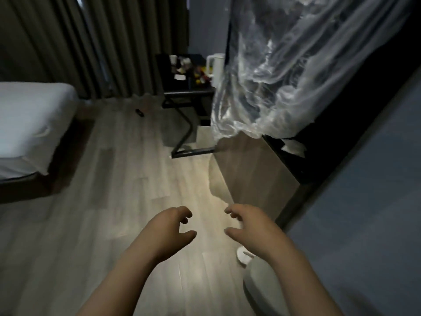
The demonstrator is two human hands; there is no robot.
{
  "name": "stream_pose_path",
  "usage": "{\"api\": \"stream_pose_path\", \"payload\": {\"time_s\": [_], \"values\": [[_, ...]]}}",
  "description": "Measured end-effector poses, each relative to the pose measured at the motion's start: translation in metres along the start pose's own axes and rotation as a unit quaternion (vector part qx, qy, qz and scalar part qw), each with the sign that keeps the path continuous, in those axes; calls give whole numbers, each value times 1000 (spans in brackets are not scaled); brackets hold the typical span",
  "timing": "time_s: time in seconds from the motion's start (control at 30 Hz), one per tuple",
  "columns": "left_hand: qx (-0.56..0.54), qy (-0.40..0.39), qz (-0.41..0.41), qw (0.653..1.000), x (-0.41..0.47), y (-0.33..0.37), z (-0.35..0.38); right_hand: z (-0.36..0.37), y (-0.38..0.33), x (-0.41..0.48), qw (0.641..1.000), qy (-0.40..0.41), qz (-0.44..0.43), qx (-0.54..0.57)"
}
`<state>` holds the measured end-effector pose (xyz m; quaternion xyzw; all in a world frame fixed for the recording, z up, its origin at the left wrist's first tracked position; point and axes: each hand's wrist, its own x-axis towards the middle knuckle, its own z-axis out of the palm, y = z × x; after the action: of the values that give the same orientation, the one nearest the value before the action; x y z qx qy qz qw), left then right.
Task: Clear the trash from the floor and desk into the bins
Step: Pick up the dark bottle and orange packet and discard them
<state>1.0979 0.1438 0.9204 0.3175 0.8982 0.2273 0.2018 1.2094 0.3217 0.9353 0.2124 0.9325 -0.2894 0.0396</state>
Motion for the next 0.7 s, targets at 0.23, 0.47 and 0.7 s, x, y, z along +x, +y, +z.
{"api": "stream_pose_path", "payload": {"time_s": [0.23,0.47,0.7], "values": [[-22,93,-107,990,23,-21,-55,-23,-49,96,989,-43,-135,-42],[-43,186,-154,970,68,0,-97,-81,-74,175,968,-7,-247,-40],[-39,260,-152,953,101,8,-124,-102,-83,229,955,3,-297,-10]]}}
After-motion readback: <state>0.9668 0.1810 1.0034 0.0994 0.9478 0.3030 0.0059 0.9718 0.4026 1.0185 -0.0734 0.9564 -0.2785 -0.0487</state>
